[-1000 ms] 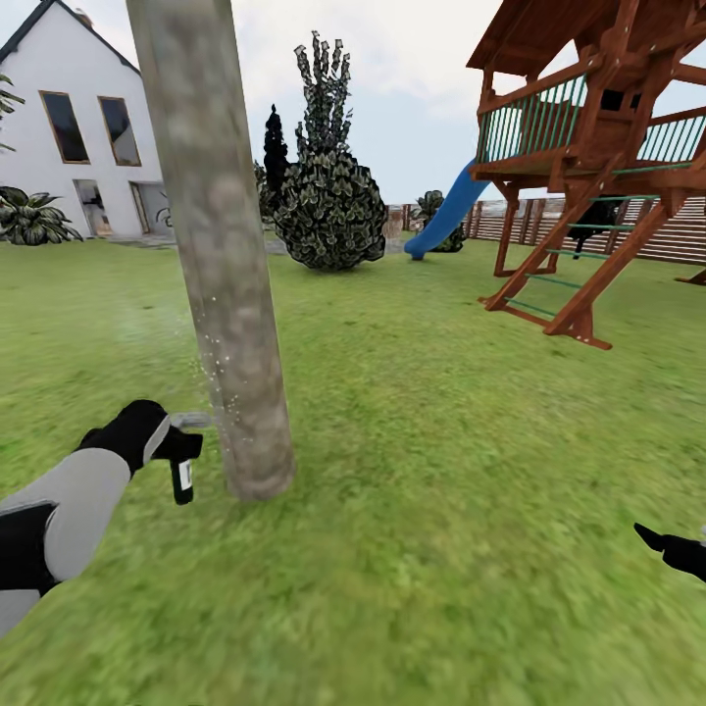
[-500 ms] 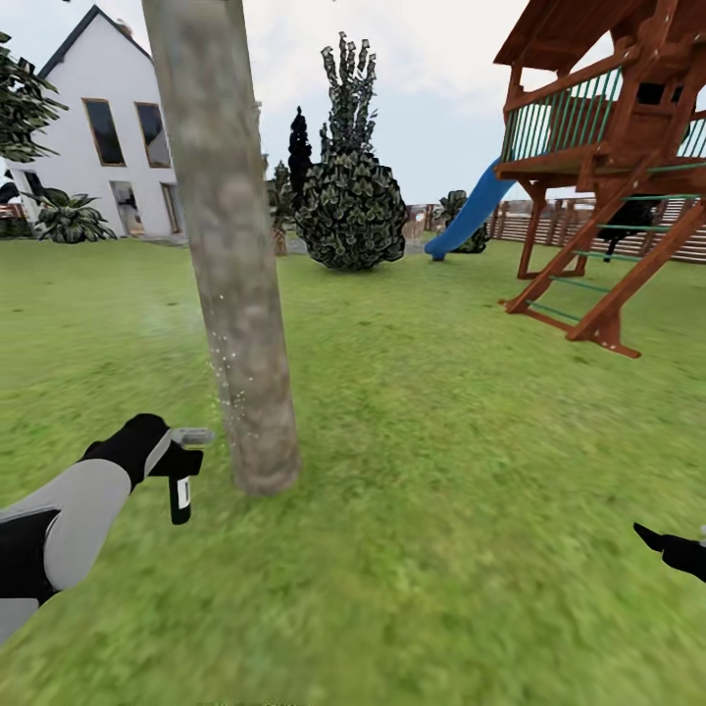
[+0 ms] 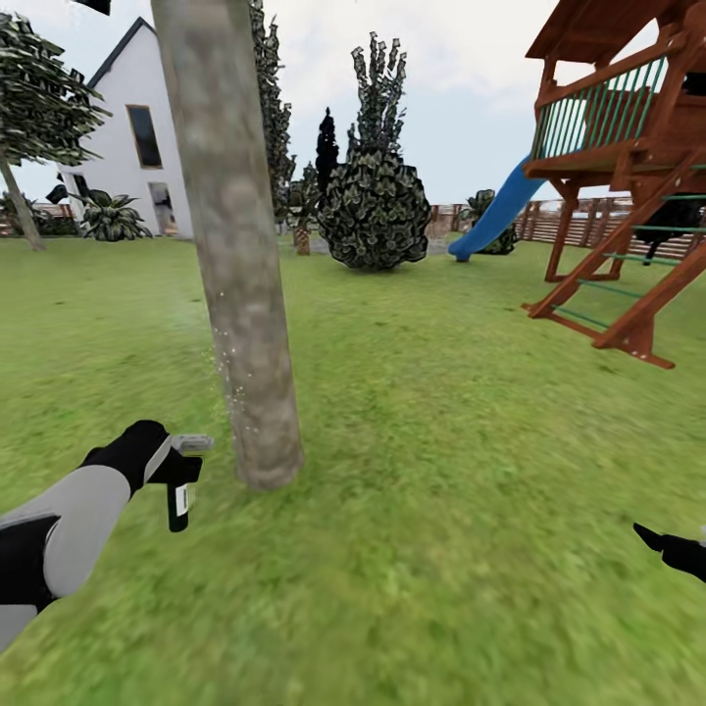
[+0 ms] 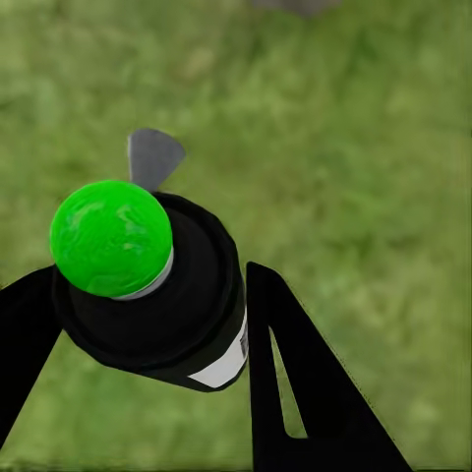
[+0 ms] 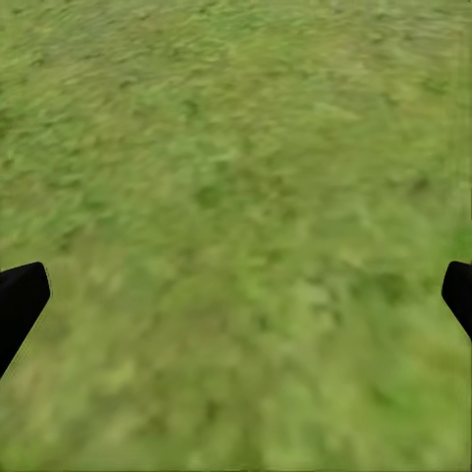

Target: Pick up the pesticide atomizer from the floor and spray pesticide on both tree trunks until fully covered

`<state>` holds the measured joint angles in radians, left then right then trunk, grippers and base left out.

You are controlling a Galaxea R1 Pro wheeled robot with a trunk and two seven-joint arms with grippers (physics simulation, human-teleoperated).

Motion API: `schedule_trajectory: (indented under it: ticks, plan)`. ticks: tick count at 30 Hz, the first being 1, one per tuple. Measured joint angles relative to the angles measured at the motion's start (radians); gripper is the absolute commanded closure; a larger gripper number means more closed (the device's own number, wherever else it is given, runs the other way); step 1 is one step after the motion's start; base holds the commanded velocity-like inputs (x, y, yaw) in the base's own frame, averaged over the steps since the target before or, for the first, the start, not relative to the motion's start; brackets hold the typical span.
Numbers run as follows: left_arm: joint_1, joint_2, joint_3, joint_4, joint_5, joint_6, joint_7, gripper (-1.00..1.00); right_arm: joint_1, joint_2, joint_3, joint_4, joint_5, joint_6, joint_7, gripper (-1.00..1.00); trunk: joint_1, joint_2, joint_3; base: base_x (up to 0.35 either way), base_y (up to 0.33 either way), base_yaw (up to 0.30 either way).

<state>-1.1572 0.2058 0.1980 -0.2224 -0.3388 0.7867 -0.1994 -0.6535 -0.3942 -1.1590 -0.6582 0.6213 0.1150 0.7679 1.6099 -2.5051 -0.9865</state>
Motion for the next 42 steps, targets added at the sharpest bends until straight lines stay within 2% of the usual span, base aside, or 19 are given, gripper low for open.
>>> schedule_trajectory:
  ticks: [5, 15, 24, 30, 35, 42]
  plan:
    - [0.002, -0.001, 0.0, -0.002, -0.001, -0.001, -0.001, 1.0, 0.0, 0.0, 0.001, 0.0, 0.0, 0.0, 0.0, -1.0, 0.0, 0.0, 0.0, 0.0, -0.097, 0.102]
    - [0.002, -0.002, 0.0, -0.003, 0.0, 0.0, 0.0, 1.0, 0.0, 0.0, 0.001, 0.0, 0.0, 0.0, -0.001, -1.0, 0.0, 0.0, 0.0, 0.0, -0.296, 0.136]
    - [0.002, -0.004, 0.0, -0.008, -0.001, 0.0, 0.0, 1.0, 0.0, 0.0, 0.0, 0.002, 0.0, -0.001, 0.0, -1.0, 0.0, 0.0, 0.0, 0.007, -0.304, 0.014]
    - [0.002, -0.003, 0.001, -0.011, 0.0, 0.0, 0.003, 1.0, 0.0, 0.0, -0.002, 0.002, 0.0, -0.002, -0.001, -1.0, 0.0, 0.0, 0.0, 0.187, -0.277, 0.173]
    - [0.002, -0.003, 0.0, -0.011, -0.001, 0.001, 0.052, 1.0, 0.0, 0.0, -0.002, 0.002, 0.0, -0.002, -0.001, -1.0, 0.0, 0.0, 0.0, 0.239, -0.252, 0.258]
    - [0.002, -0.005, 0.0, -0.011, 0.002, 0.001, 0.057, 1.0, 0.0, 0.0, -0.002, 0.002, -0.001, -0.002, -0.001, -1.0, 0.0, 0.0, 0.0, 0.231, -0.257, 0.26]
